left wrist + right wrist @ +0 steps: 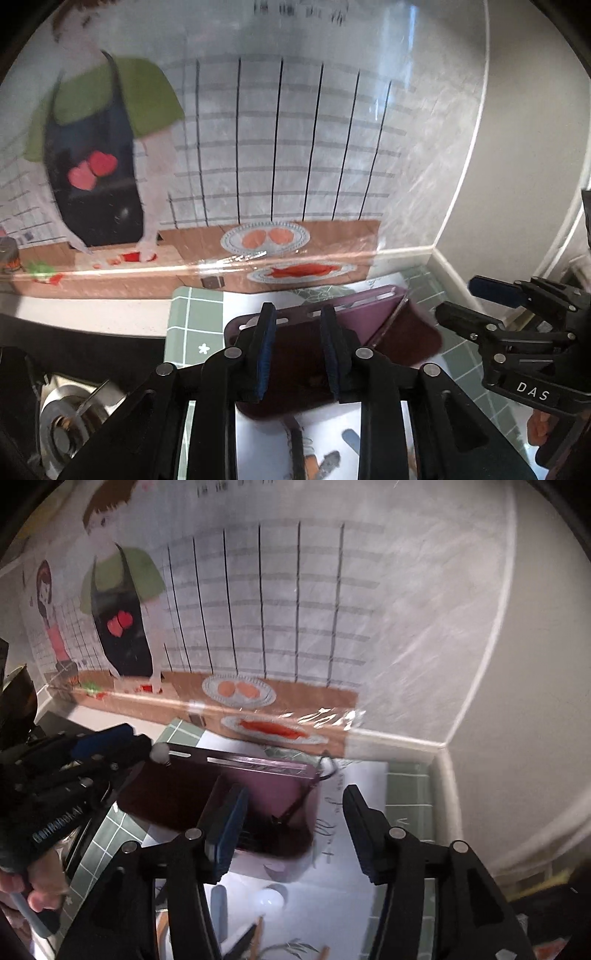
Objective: Organize utensils
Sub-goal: 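Lift both held utensils over the purple caddy and open both tools to drop them in, then lower the right tool onto the blue plastic spoon and close on its handle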
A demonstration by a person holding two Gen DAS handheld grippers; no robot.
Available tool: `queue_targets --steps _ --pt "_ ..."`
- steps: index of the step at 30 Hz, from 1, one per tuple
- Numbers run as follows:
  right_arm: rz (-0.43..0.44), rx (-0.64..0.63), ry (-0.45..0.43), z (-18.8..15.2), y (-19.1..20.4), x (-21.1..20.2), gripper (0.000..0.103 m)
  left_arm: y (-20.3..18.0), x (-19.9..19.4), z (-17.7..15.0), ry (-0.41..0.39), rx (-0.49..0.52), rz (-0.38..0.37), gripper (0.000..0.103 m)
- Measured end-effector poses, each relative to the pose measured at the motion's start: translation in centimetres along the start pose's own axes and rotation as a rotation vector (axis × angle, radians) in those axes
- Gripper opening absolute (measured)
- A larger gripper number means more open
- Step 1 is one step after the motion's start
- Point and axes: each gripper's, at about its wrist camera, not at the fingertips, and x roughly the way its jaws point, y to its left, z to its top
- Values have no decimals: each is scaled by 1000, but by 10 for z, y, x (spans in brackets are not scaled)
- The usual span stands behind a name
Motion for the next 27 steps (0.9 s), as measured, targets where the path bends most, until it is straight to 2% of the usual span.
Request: queue_targets --steps 2,4,5,9,10,13,17,21,25,27 --pt "-18 2 -52 -8 -3 -20 78 -5 -19 -5 -12 -12 2 44" --pt "-41 -1 -97 -20 -6 -39 94 -12 -38 -15 -14 -28 0 48" --pt "-57 -9 -110 -27 -7 -48 98 -16 -46 -22 -10 -30 -4 48" --pt "-88 -82 -102 -52 -6 -69 100 -31 -70 -49 15 -47 -7 48" --pt "-80 -104 -83 -59 -4 -70 103 -33 -75 -56 22 -52 -10 48" --pt "-69 -159 -20 -81 2 -68 103 -39 -89 -82 57 -63 -34 48" --pt "-61 -186 9 -112 9 -67 103 -47 -98 -111 114 -41 -23 48" --pt "-86 -212 16 -124 10 -68 102 -58 -107 -117 138 -54 -32 48" --pt "-134 -219 -28 -116 6 -83 102 -81 -125 -107 93 -18 -61 50" --pt "-127 -204 -35 -113 3 -89 102 -86 -128 -103 80 10 -48 53"
